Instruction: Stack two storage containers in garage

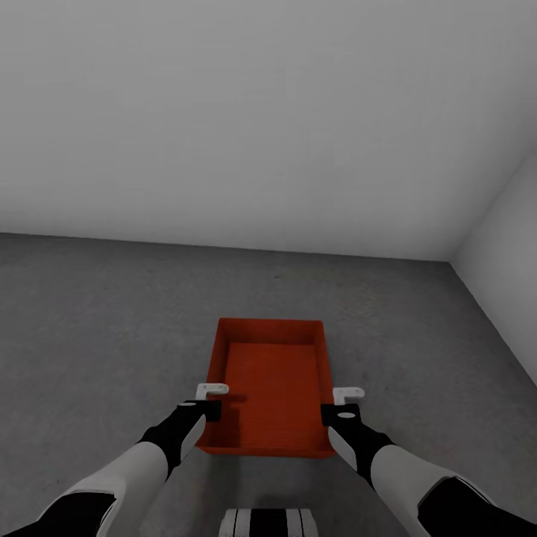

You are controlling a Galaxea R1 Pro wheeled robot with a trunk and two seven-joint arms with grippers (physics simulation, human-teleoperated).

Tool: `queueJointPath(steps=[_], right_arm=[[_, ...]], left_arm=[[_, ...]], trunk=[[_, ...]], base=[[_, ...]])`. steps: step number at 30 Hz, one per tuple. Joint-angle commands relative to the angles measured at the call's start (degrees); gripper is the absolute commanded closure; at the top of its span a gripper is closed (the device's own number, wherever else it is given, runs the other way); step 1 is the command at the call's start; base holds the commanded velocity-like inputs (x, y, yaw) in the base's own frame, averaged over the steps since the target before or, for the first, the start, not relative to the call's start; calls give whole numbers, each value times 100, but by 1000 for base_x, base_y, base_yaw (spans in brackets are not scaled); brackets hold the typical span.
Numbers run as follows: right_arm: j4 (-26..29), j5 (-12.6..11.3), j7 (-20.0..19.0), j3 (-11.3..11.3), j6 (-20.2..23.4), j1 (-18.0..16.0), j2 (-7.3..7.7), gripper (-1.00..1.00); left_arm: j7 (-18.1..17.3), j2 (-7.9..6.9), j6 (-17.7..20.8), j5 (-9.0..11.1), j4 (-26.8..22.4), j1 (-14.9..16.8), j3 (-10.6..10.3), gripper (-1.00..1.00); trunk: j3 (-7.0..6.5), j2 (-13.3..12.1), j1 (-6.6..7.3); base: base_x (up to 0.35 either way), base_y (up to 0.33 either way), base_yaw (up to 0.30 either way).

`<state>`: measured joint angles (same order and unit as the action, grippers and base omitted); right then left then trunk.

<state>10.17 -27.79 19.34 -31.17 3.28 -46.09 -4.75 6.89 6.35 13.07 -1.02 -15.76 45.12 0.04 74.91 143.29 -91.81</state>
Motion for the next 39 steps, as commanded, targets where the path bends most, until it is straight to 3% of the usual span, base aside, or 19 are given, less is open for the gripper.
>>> queueJointPath(steps=[1, 6, 12, 22, 28, 39], right_arm=[[112, 36, -177, 111, -93, -5, 4, 100], [112, 36, -177, 111, -93, -5, 3, 100], [112, 36, -177, 111, -94, -5, 6, 100], [110, 36, -177, 111, -94, -5, 7, 100], [112, 36, -177, 111, -93, -5, 3, 100], [111, 36, -177, 111, -93, -5, 5, 100]], left_arm=[[49, -2, 38, -3, 3, -3, 60, 100], [49, -2, 38, -3, 3, -3, 60, 100], [49, -2, 38, -3, 3, -3, 58, 100], [49, -2, 38, -3, 3, -3, 58, 100], [49, -2, 38, -3, 2, -3, 57, 100], [49, -2, 38, -3, 3, -3, 58, 100]], trunk=[[4, 2, 1], [4, 2, 1], [137, 10, -14], [137, 10, -14], [270, 18, -30], [270, 18, -30]], base=[[0, 0, 0], [0, 0, 0], [0, 0, 0], [0, 0, 0], [0, 0, 0], [0, 0, 0]])
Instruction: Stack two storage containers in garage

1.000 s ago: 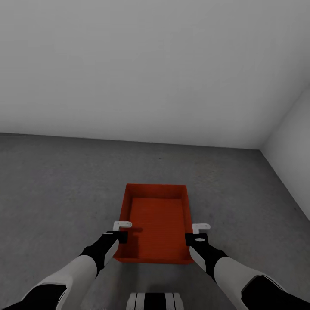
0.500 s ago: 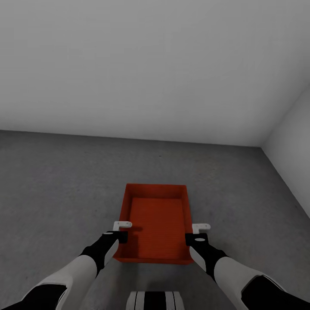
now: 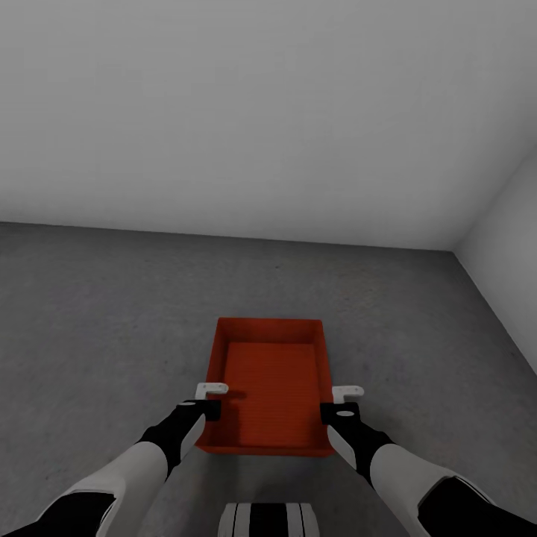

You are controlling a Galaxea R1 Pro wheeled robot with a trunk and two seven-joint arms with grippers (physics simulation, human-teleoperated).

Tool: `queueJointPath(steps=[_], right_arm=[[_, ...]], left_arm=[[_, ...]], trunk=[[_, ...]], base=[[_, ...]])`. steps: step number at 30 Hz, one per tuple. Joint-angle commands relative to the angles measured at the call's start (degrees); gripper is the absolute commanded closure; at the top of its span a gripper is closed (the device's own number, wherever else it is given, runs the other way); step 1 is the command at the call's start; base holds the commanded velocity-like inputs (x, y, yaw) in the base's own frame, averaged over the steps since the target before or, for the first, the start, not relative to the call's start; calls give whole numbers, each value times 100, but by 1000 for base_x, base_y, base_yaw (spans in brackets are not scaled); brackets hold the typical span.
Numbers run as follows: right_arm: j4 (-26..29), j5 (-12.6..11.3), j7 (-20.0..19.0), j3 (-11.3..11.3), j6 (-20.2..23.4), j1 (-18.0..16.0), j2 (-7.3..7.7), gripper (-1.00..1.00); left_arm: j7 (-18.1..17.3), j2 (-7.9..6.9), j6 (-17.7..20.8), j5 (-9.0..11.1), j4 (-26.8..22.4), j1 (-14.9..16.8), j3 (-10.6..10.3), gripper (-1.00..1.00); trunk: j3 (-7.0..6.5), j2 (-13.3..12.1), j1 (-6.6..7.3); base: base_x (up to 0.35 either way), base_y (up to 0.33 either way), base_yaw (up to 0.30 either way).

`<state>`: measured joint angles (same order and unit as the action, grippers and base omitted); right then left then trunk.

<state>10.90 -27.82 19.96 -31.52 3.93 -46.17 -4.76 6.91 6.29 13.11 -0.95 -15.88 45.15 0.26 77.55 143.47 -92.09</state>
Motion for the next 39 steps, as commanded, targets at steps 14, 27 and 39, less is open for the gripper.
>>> queueJointPath(steps=[14, 27, 39], right_arm=[[36, 40, -246, 147, -155, 3, 2, 100], [40, 50, -241, 129, -156, 3, 4, 100], [43, 98, -297, 102, -112, 3, 10, -100]], left_arm=[[46, 3, 34, -11, 13, -7, 36, 100], [62, 3, 35, -11, 7, -7, 42, 100], [70, 3, 39, -4, 17, -7, 36, -100]], trunk=[[6, 0, -2], [6, 0, -2], [6, 0, -2]], base=[[0, 0, 0], [0, 0, 0], [0, 0, 0]])
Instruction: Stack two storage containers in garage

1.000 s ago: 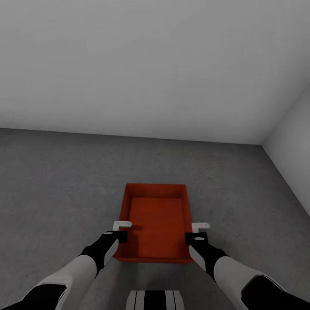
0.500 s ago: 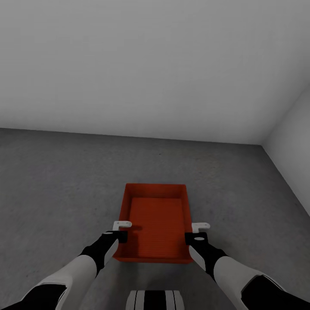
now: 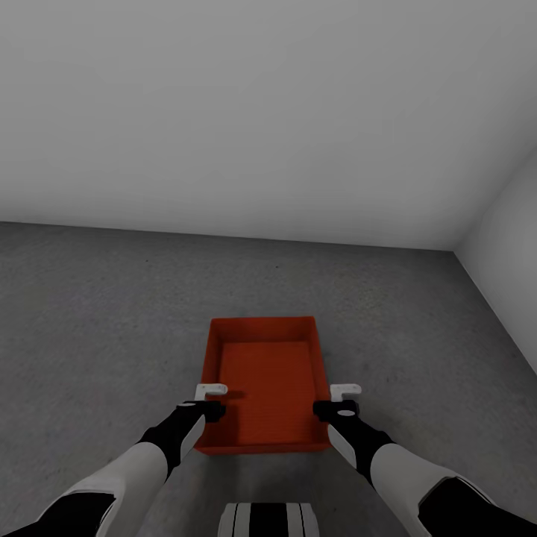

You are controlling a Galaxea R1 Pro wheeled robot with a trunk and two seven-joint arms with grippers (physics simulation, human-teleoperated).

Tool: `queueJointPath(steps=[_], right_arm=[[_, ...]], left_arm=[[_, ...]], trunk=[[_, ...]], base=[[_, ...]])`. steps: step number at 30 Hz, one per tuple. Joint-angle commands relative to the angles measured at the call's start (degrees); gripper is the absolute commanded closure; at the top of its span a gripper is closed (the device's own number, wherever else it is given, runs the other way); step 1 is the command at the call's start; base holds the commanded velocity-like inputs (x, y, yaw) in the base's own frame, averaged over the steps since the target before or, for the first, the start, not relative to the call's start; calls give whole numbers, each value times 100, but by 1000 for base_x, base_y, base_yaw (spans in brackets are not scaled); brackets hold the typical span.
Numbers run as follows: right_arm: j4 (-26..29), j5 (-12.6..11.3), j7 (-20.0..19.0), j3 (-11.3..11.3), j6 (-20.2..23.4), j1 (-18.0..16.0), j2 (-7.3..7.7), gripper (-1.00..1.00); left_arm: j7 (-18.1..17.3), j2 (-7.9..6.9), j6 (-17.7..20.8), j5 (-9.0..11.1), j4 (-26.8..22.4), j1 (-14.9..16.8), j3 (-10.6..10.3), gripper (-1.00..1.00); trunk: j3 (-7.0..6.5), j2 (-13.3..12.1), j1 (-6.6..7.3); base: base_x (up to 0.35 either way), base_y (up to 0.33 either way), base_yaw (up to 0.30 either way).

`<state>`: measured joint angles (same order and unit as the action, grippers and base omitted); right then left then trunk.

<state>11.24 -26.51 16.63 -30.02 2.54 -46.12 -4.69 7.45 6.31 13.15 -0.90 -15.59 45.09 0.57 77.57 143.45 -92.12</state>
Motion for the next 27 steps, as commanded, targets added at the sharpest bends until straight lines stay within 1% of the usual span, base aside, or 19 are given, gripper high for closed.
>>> queueJointPath(steps=[1, 27], right_arm=[[10, -32, 35, -52, 34, -2, 3, -100], [10, -29, 51, -48, -6, -2, 3, -100]], left_arm=[[14, 0, 32, -8, -13, 0, 5, -100], [11, 2, 29, -7, -23, 0, 13, -100]], trunk=[[4, 1, 1], [4, 1, 1]], base=[[0, 0, 0], [0, 0, 0]])
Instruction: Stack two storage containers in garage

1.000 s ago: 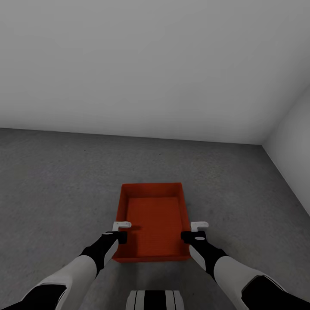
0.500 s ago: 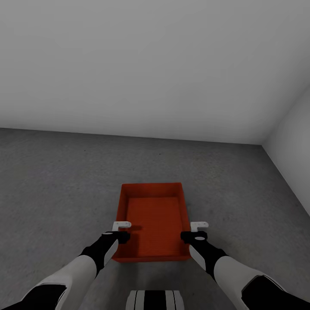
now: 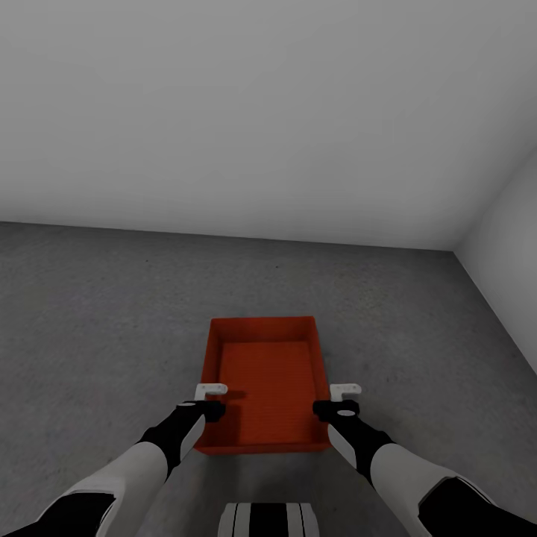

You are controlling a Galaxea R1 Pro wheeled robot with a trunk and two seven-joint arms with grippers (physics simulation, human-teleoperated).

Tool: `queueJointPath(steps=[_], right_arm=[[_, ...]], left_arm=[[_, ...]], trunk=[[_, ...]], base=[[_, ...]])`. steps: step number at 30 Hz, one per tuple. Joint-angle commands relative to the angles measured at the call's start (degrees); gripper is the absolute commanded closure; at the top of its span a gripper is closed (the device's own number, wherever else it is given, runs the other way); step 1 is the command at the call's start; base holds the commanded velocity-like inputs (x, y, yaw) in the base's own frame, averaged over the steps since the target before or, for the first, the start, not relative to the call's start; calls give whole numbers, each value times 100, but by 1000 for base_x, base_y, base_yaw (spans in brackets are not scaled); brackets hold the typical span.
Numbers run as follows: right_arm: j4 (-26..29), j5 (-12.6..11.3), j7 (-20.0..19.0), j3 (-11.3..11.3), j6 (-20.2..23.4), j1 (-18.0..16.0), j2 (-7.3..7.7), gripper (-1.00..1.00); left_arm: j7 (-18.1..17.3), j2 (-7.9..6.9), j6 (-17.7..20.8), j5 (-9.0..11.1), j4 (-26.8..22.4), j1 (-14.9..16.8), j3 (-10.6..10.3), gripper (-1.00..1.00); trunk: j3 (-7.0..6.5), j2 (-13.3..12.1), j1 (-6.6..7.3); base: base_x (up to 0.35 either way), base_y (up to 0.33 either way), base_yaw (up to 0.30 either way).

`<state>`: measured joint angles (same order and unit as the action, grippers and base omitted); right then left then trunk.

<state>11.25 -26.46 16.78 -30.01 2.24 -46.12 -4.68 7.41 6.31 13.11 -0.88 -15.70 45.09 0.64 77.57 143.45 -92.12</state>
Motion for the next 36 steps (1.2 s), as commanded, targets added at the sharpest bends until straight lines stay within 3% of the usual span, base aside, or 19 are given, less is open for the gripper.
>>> queueJointPath(steps=[1, 8, 25, 36], right_arm=[[9, -35, 39, -49, 23, -2, 2, -100], [8, -35, 44, -41, 19, -2, 2, -100], [6, -35, 45, -40, 13, -2, 2, -100], [9, -35, 44, -33, 5, -2, 2, -100]], left_arm=[[17, 2, 34, -8, -12, 0, 6, -100], [19, 2, 34, -8, -12, 0, 6, -100], [17, 2, 43, -9, -12, 0, 6, -100], [17, 2, 43, -9, -12, 0, 6, -100]], trunk=[[4, 1, 1], [4, 1, 1], [-373, -21, 45], [-570, -462, 286]], base=[[0, 0, 0], [0, 0, 0], [0, 0, 0], [0, 0, 0]])
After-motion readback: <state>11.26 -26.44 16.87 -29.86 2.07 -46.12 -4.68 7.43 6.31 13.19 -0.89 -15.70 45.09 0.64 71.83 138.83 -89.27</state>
